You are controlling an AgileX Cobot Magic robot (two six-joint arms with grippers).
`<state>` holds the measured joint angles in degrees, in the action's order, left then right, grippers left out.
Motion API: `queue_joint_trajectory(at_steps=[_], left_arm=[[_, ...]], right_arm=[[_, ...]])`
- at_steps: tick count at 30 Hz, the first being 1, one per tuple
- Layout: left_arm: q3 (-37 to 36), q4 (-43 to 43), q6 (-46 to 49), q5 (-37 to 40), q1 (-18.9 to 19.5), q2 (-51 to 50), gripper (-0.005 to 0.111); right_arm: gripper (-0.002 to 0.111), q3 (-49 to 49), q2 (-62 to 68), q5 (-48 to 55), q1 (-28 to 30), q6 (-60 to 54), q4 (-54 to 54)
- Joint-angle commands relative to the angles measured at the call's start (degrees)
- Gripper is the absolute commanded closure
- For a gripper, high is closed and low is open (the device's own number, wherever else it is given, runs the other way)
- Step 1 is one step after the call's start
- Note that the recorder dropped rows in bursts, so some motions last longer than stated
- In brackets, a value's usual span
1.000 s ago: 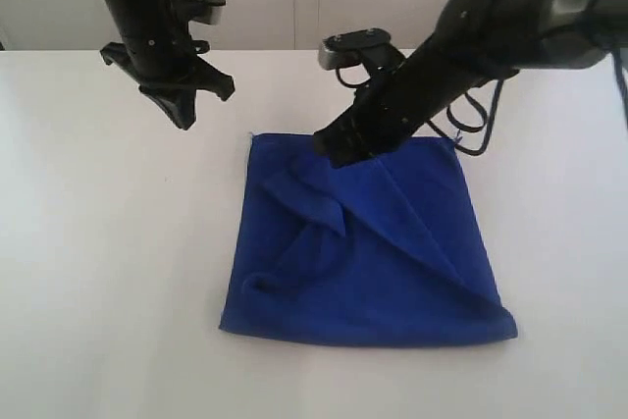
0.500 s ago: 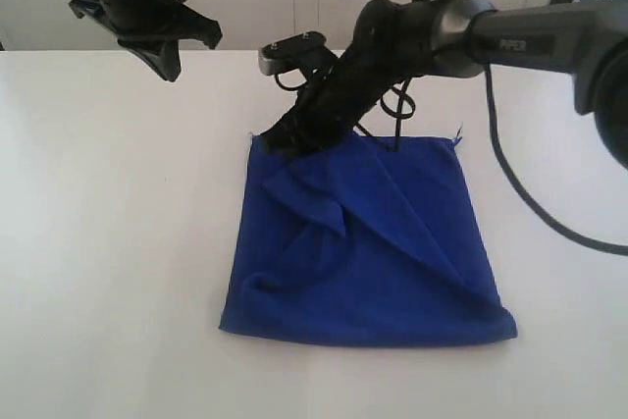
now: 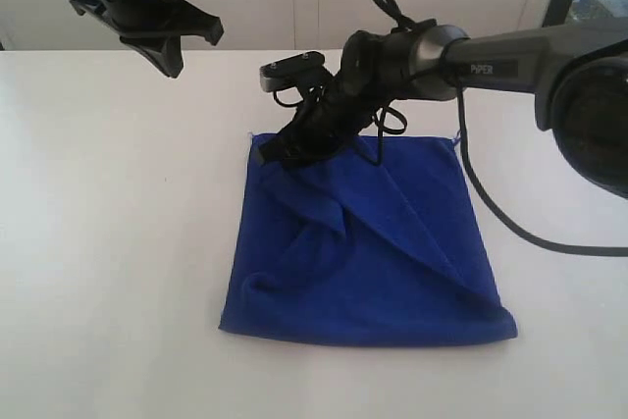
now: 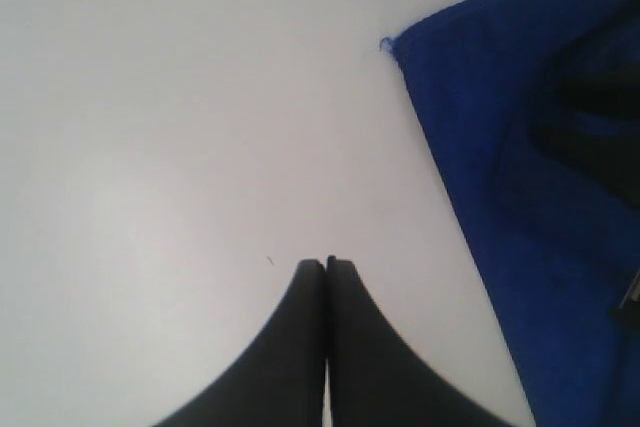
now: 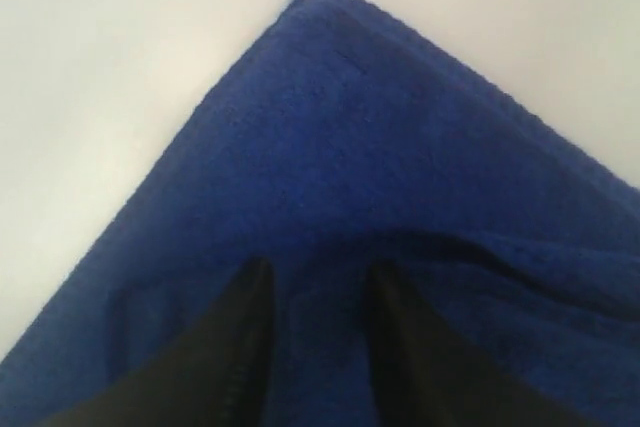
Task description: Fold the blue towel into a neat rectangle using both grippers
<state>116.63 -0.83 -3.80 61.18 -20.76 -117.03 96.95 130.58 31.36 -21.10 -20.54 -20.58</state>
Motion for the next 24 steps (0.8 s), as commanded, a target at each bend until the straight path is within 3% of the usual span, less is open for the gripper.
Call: queue_joint_trajectory(at_steps=[1,5,15,21,24], left_arm=[[0.0,0.8,-0.3,0.0,0.1,0.7,0.107],[0.0,1.8,-0.3,-0.2,0.1,0.7,0.107],[0.0,2.3,-0.3,-0.4,0.1,0.6,0.107],[0.0,2.3,-0.3,-0.5,0.1,0.6,0.107],[0.0,2.3,-0.3,-0.7,0.1,0.6,0.107]], right_arm=[[0.082,0.4,-0.1,-0.7,0.0,0.4,1.1],[0.088,0.4,0.1,-0.7,0.0,0.5,1.4],[0.088,0.4,2.1,1.3,0.0,1.6,1.4],[0.107,0.6,2.1,1.1,0.0,1.9,1.4],[0.108,0.6,2.1,1.1,0.0,1.9,1.4]])
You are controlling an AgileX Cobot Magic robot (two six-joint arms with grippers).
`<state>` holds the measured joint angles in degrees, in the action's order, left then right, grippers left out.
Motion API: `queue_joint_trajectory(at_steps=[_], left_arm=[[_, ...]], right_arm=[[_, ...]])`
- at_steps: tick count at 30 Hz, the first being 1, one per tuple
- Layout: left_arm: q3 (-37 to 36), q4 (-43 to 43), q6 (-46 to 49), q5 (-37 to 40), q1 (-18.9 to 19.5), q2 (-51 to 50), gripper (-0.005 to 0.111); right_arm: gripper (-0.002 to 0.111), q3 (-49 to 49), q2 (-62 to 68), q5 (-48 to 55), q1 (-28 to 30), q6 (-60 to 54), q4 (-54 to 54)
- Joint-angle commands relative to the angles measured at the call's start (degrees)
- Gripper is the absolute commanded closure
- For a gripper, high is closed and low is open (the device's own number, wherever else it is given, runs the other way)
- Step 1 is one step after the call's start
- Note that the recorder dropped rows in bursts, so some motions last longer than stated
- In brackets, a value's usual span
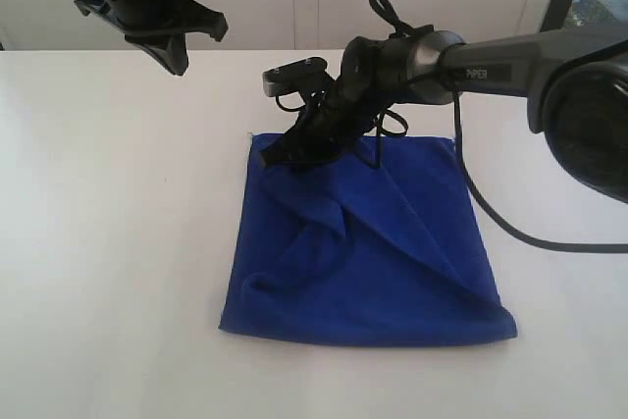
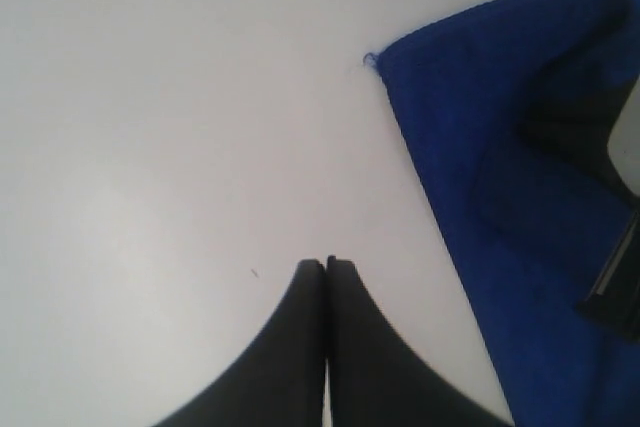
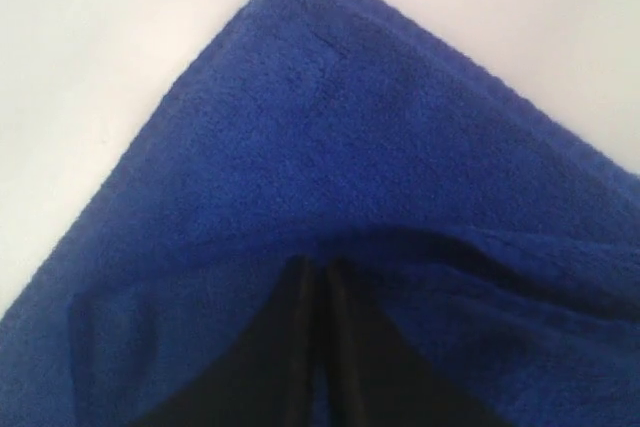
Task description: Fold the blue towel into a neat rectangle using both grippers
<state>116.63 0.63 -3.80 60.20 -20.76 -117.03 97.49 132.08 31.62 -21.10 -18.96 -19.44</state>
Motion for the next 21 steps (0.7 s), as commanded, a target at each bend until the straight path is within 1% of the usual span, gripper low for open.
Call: queue_joint_trajectory(at_steps=[1,8,13,17,18,21], left_arm=[[0.0,0.9,-0.3,0.1,0.1,0.5,0.107],[0.0,1.2,-0.5,-0.2,0.1,-0.6,0.107],[0.0,2.0,-0.3,-0.6,0.1,-1.0,0.107],[0.0,2.1,-0.3,-0.3,0.1,-1.0,0.107],[0.0,2.1,-0.3,0.1,0.1,-1.0,0.107],[0.0,3.0,-0.3,0.2,-0.4,-1.0,0.107]], right_arm=[[0.108,0.1,0.5,0.8,0.0,0.3,0.2],[0.108,0.7,-2.7,1.3,0.0,1.7,0.2],[0.108,0.7,-6.4,4.9,0.6,3.5,1.6],[0.108,0.7,-9.2,7.0,2.9,6.5,4.6],[0.108,0.4,-10.8,8.4,4.7,6.8,4.7],[0.108,-0.8,-12.9,10.5,7.8,6.8,5.1]])
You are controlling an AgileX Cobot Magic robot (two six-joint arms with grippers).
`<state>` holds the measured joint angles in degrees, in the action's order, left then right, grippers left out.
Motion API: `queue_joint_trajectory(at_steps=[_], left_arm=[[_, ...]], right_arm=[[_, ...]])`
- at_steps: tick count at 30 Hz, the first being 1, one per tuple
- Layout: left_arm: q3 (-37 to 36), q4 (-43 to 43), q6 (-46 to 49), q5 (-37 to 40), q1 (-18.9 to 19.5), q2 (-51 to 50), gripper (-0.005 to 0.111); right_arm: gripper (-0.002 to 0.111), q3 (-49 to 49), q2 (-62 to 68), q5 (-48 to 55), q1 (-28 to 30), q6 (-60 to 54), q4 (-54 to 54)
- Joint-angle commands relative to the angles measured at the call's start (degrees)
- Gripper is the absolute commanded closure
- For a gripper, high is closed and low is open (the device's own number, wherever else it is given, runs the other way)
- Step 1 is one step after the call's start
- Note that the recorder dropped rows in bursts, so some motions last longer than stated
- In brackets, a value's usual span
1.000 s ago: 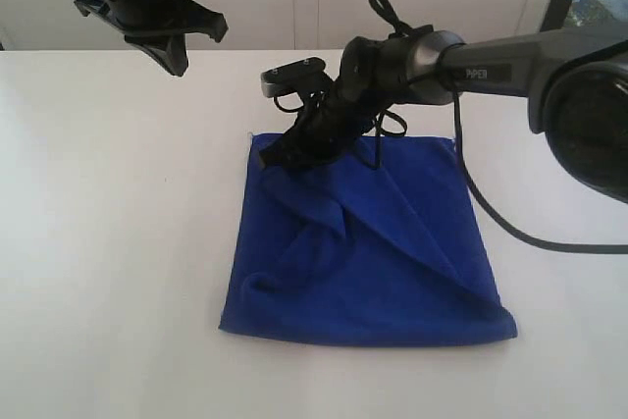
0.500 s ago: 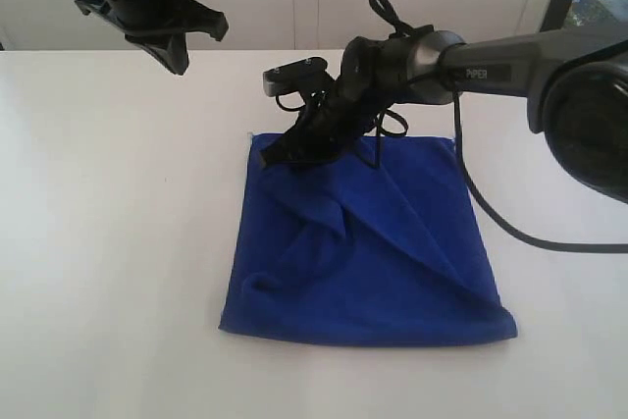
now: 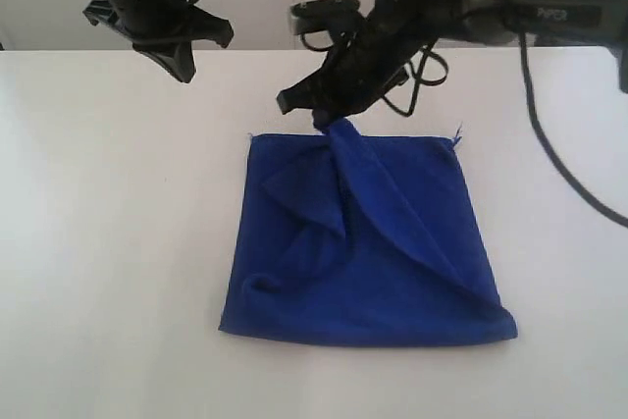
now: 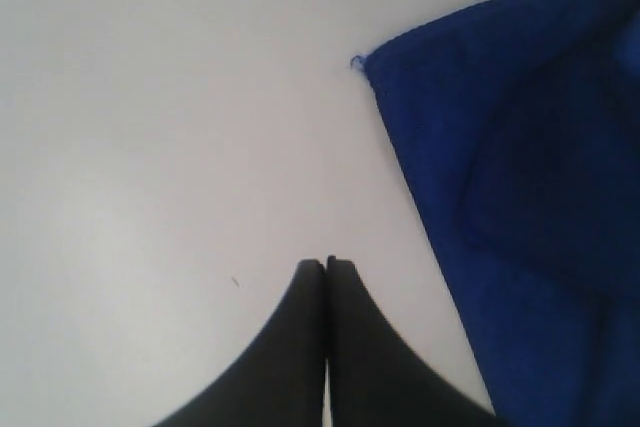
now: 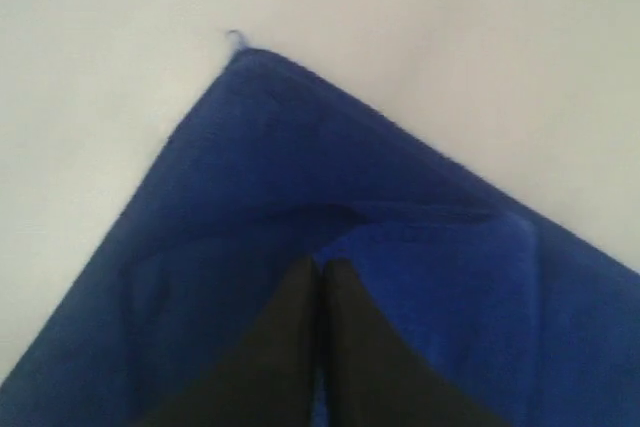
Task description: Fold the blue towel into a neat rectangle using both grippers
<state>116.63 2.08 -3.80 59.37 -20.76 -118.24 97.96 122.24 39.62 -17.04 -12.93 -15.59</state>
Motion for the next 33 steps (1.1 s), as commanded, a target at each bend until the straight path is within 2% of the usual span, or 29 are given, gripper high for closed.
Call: queue_joint_trajectory(at_steps=[1,4,7,12,21,24,29,33], left_arm=[[0.0,1.6,-0.3,1.1,-0.8,0.2,0.107],[-1.0,1.8,0.8,-1.2,-5.4,0.2,0.107],[-10.2,2.5,-0.4,-9.9,-9.2,0.2,0.107],[-20.8,5.0,-0.4,-19.6,-11.0,0.1,0.107],[-22.0,5.8,-1.8,-25.8,-11.5,-0.8,0.106],[-22.0,5.6,-1.9,-25.8,-11.5,-2.1,0.098],[-22.0,5.6,-1.9,-27.1,-11.3,-4.1,0.074],[-22.0,4.4,-1.9,-28.0,-11.3,-4.4,0.067]], right_arm=[[0.108,-1.8,-3.5,2.8,4.6,0.7,1.3],[0.108,-5.3,-4.8,3.7,8.4,-0.3,2.2],[0.108,-9.8,-4.8,1.9,9.7,-0.3,2.5],[0.108,-13.3,-4.8,-1.1,10.4,-0.3,3.6],[0.108,-13.4,-4.8,-1.5,10.4,-0.3,3.6],[0.108,-13.4,-4.8,-1.5,10.4,-0.3,3.6],[0.108,-13.4,-4.8,-1.5,10.4,-0.3,3.6],[0.108,-13.4,-4.8,-1.5,10.4,-0.3,3.6]])
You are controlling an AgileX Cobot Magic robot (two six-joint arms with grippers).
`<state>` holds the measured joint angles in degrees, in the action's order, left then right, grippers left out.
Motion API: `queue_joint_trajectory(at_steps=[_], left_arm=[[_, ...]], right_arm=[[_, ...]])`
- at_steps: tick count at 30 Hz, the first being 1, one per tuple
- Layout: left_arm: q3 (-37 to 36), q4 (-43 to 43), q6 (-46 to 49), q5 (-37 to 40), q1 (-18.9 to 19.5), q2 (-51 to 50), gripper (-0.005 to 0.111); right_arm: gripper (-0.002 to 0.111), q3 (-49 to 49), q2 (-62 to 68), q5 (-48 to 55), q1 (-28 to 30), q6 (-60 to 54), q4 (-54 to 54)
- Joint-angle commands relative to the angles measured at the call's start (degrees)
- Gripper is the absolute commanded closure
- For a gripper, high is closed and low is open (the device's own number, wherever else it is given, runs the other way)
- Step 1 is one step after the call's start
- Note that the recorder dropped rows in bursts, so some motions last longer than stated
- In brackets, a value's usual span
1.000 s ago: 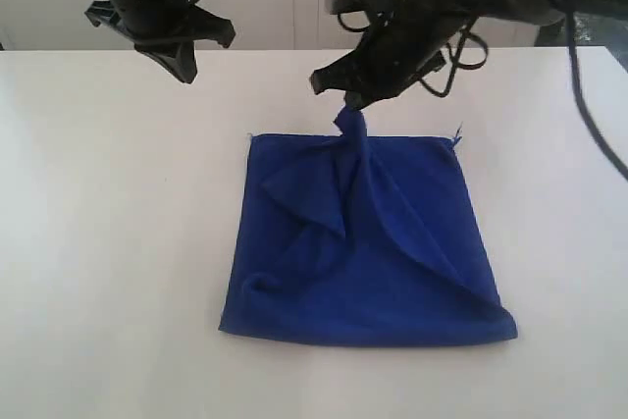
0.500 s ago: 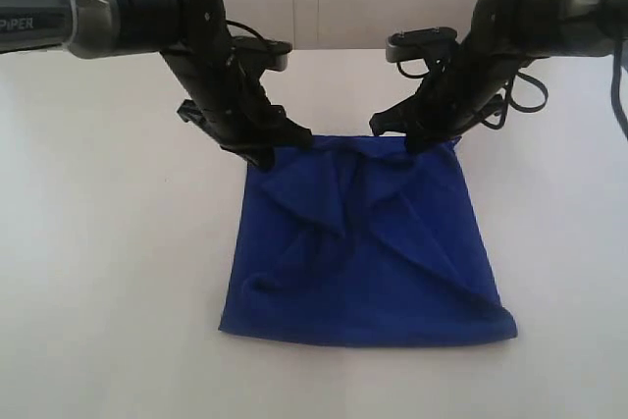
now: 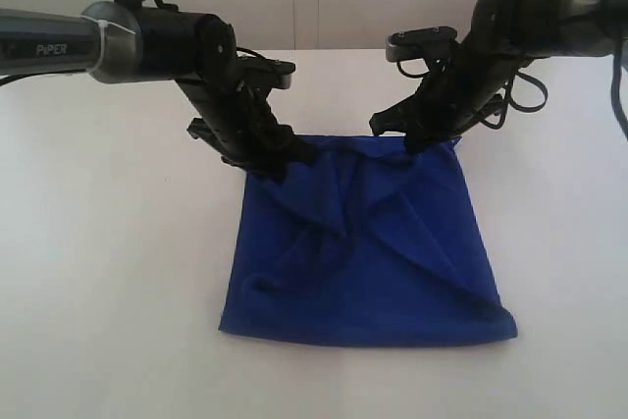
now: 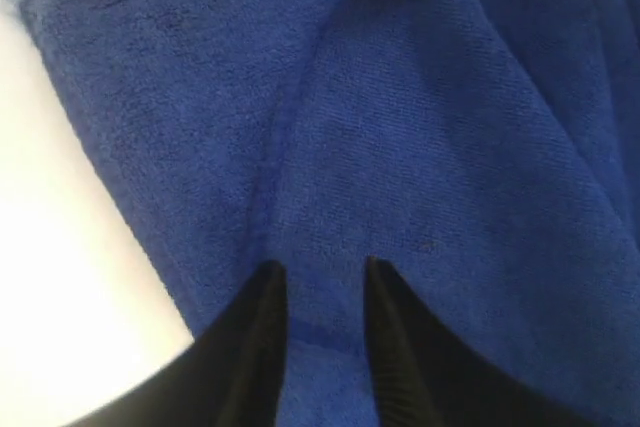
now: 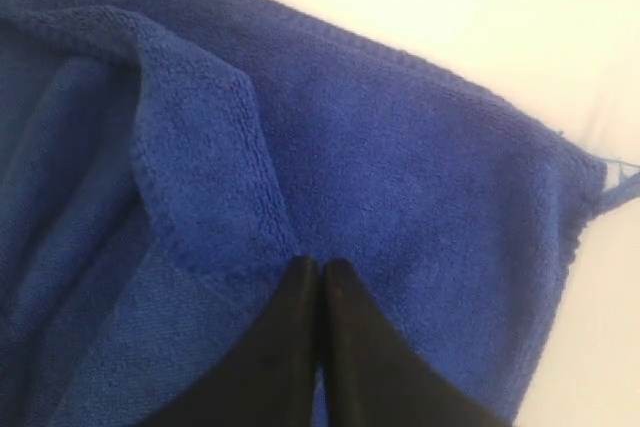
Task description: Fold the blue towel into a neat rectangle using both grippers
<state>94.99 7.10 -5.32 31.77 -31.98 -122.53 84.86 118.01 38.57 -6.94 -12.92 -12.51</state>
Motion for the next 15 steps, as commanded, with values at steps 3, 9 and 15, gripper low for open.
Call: queue_joint_trajectory(at_steps=[3,9,15], left_arm=[[-0.4,-2.9,-0.5,-0.6,-0.1,-0.1,0.067],[-0.4,-5.8,-2.3,-0.5,-0.1,-0.2,0.067],[-0.4,-5.8,-2.9,-0.6,-0.1,-1.6,0.067]], right_arm=[[0.108,-0.3,-0.6,-0.5,0.3,-0.3,0.5],[0.108,-0.3,-0.6,-0.5,0.3,-0.3,0.5],[0.108,-0.3,-0.6,-0.2,0.3,-0.3,0.5]])
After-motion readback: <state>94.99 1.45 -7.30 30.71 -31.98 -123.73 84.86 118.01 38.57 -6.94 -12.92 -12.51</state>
